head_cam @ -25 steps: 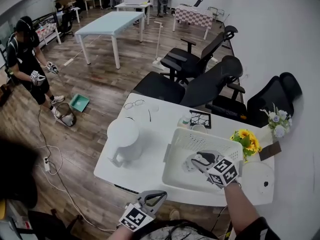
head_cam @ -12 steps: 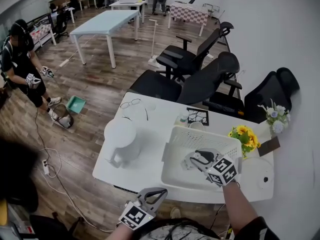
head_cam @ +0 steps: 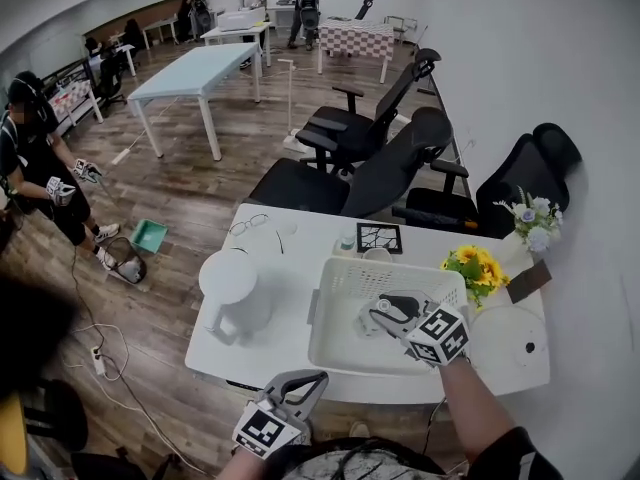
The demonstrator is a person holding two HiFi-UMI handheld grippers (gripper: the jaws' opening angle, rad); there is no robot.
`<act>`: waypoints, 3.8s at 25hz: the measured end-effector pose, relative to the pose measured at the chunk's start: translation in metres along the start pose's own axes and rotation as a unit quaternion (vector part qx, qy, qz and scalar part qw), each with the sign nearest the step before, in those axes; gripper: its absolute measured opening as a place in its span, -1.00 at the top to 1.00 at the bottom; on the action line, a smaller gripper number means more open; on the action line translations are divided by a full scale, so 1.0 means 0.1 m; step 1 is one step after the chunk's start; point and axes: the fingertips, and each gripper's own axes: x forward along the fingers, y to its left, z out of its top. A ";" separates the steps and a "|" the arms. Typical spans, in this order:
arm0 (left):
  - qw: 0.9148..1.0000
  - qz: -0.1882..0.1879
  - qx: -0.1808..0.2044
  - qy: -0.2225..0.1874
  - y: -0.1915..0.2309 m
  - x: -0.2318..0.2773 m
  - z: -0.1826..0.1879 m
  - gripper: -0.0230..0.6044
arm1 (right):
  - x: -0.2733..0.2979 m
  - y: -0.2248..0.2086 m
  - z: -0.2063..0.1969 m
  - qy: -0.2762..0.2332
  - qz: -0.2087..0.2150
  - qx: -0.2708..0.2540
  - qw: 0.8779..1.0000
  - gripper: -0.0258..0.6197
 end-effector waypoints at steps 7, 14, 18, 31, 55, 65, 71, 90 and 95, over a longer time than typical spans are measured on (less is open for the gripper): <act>0.998 -0.038 0.041 -0.008 -0.20 0.24 0.25 0.89 | -0.55 -0.14 0.51 -0.072 -0.029 0.002 0.997 0.44; 0.993 -0.097 0.071 -0.016 -0.50 0.54 0.45 0.89 | -1.38 -0.23 0.97 -0.139 -0.069 -0.005 0.988 0.44; 0.988 -0.141 0.056 -0.024 -0.75 0.73 0.55 0.89 | -1.88 -0.29 1.10 -0.158 -0.102 -0.014 0.982 0.44; 0.962 -0.259 0.086 -0.033 -1.64 1.29 0.74 0.89 | -3.26 -0.50 0.40 -0.147 -0.233 0.020 0.961 0.44; 0.973 -0.225 0.045 0.025 -2.16 1.74 0.30 0.89 | -2.62 -0.30 -1.59 -0.090 -0.160 0.103 0.978 0.44; 0.982 -0.189 0.005 0.027 -2.19 1.80 0.15 0.89 | -2.44 -0.26 -1.78 -0.104 -0.142 0.098 0.980 0.44; 0.983 -0.183 0.005 0.029 -2.23 1.83 0.12 0.89 | -2.44 -0.22 -1.80 -0.103 -0.143 0.093 0.980 0.43; 0.978 -0.205 0.037 0.026 -2.16 1.82 0.27 0.89 | -2.41 -0.25 -1.82 -0.070 -0.171 0.102 0.977 0.42; 0.975 -0.220 0.036 0.022 -2.14 1.79 0.32 0.89 | -2.48 -0.28 -1.75 -0.078 -0.195 0.115 0.971 0.29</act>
